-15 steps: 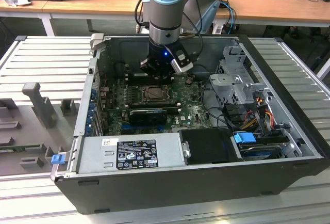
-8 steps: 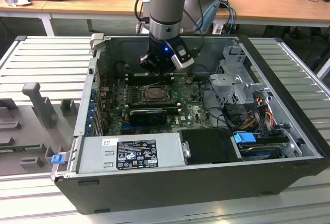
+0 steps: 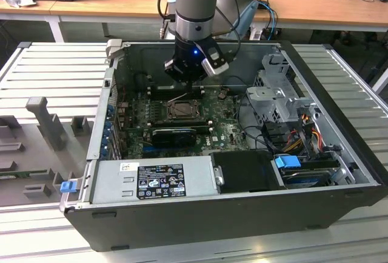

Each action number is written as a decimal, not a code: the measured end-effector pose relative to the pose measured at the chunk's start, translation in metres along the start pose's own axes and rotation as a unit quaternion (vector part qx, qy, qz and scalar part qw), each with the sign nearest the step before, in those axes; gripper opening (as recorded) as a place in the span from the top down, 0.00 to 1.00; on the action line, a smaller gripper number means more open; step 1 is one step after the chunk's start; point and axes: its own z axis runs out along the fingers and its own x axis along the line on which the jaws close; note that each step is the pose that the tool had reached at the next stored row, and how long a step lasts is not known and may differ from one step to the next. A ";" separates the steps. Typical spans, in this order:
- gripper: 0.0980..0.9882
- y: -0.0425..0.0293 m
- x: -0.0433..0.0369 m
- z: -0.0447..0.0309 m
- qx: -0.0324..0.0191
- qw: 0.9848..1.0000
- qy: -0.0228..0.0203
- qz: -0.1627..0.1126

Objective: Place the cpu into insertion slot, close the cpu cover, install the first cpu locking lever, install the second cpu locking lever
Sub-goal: 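Install the first cpu locking lever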

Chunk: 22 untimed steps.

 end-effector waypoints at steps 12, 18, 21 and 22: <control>0.99 -0.0011 0.0074 -0.0005 0.000 1.000 0.000 0.000; 0.99 -0.0006 0.0136 -0.0002 0.000 1.000 0.000 0.000; 0.99 -0.0012 0.0095 0.0015 0.000 1.000 0.000 0.000; 0.99 -0.0013 0.0085 0.0021 0.000 1.000 0.000 0.000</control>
